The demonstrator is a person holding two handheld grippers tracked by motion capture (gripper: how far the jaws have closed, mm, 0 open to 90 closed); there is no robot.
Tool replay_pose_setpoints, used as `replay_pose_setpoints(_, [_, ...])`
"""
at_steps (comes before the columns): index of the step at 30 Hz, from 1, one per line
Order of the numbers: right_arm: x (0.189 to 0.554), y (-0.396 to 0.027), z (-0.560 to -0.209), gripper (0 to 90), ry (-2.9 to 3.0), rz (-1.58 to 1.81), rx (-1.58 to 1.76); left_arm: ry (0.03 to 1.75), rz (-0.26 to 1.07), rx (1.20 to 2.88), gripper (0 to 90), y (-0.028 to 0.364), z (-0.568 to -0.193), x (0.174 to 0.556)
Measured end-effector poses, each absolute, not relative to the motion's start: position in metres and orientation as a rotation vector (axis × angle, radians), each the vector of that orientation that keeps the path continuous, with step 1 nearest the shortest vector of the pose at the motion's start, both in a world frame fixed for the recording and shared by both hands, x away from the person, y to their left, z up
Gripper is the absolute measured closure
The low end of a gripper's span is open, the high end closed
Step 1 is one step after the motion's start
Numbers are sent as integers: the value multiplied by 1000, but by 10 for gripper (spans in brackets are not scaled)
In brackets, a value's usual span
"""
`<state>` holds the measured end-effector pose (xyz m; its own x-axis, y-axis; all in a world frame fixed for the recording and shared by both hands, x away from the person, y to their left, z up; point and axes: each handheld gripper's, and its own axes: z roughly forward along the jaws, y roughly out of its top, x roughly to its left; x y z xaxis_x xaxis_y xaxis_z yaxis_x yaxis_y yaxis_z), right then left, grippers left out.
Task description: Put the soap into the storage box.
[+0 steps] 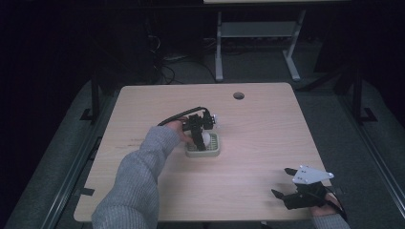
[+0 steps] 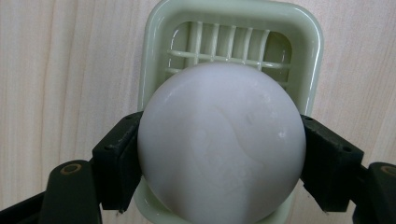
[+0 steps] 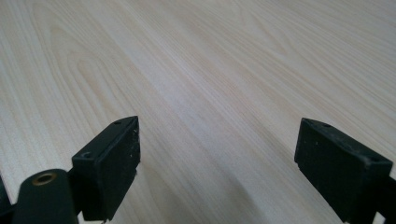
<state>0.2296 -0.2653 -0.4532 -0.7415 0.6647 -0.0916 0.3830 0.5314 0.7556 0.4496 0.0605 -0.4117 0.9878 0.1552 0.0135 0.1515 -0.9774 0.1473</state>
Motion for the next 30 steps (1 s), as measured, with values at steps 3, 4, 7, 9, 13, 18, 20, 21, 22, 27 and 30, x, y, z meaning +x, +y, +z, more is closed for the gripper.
replay_pose_setpoints(3, [229, -266, -452, 138, 2402, 1055, 853, 219, 21, 2990, 235, 61, -411, 450])
replay_pose_setpoints(4, [229, -266, -452, 138, 2402, 1060, 856, 217, 23, 2991, 235, 61, -411, 449])
replay_pose_setpoints(7, [229, -266, -453, 138, 2402, 1056, 857, 216, 26, 2992, 234, 61, -411, 449])
replay_pose_setpoints(9, [229, -266, -452, 138, 2403, 1059, 855, 224, 10, 2982, 230, 61, -410, 449])
replay_pose_setpoints(13, [229, -265, -453, 138, 2402, 1058, 856, 211, 35, 2967, 234, 61, -406, 447])
replay_pose_setpoints(18, [230, -265, -453, 137, 2407, 1057, 858, 206, 49, 2982, 212, 60, -407, 446])
replay_pose_setpoints(20, [230, -265, -453, 138, 2406, 1058, 855, 199, 72, 2986, 211, 60, -407, 445])
replay_pose_setpoints(21, [229, -265, -452, 138, 2404, 1056, 852, 199, 75, 2983, 209, 60, -405, 445])
replay_pose_setpoints(22, [228, -265, -452, 138, 2404, 1058, 853, 200, 72, 2979, 207, 60, -404, 445])
replay_pose_setpoints(27, [228, -264, -452, 138, 2404, 1060, 861, 204, 83, 2965, 206, 62, -397, 442])
replay_pose_setpoints(30, [228, -265, -452, 138, 2402, 1057, 864, 211, 93, 2964, 205, 64, -394, 441])
